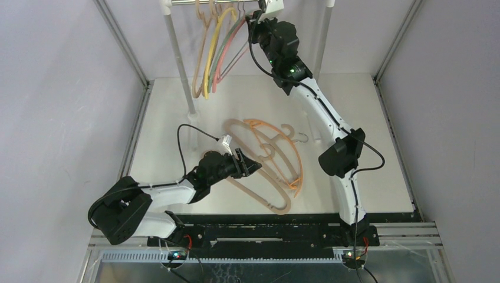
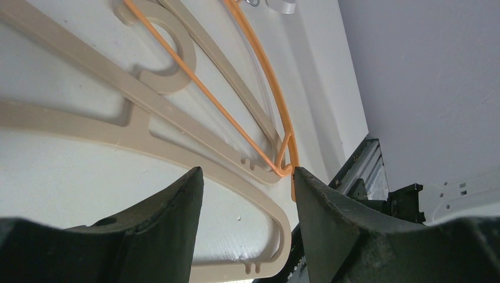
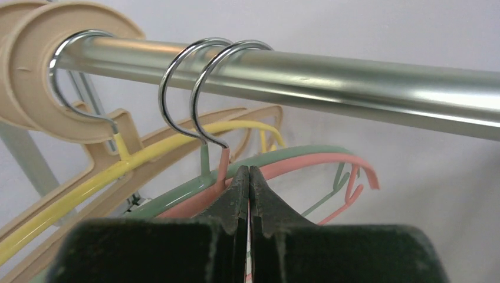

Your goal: Organize the hangers

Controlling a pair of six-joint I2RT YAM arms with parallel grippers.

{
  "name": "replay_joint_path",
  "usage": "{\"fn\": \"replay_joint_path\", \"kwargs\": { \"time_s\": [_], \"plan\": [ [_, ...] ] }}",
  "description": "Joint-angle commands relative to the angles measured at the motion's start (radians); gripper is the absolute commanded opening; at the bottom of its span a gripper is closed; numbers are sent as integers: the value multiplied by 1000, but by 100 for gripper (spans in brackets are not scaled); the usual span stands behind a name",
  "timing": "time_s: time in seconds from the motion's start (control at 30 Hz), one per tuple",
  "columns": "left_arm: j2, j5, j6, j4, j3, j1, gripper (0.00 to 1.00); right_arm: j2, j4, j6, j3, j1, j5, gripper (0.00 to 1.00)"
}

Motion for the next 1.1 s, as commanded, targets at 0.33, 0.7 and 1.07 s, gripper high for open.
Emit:
{"fn": "replay_joint_path", "kwargs": {
  "time_s": [0.33, 0.7, 1.07],
  "plan": [
    [-19, 4, 28, 47, -11, 9, 62, -183, 12, 23, -275, 18, 40, 20],
    [-9, -19, 78, -38, 12, 9, 63, -529, 112, -7, -700, 23, 185, 73],
    [31, -8, 97, -64, 25, 9, 63, -919, -190, 147, -1126, 76, 311, 71]
  ]
}}
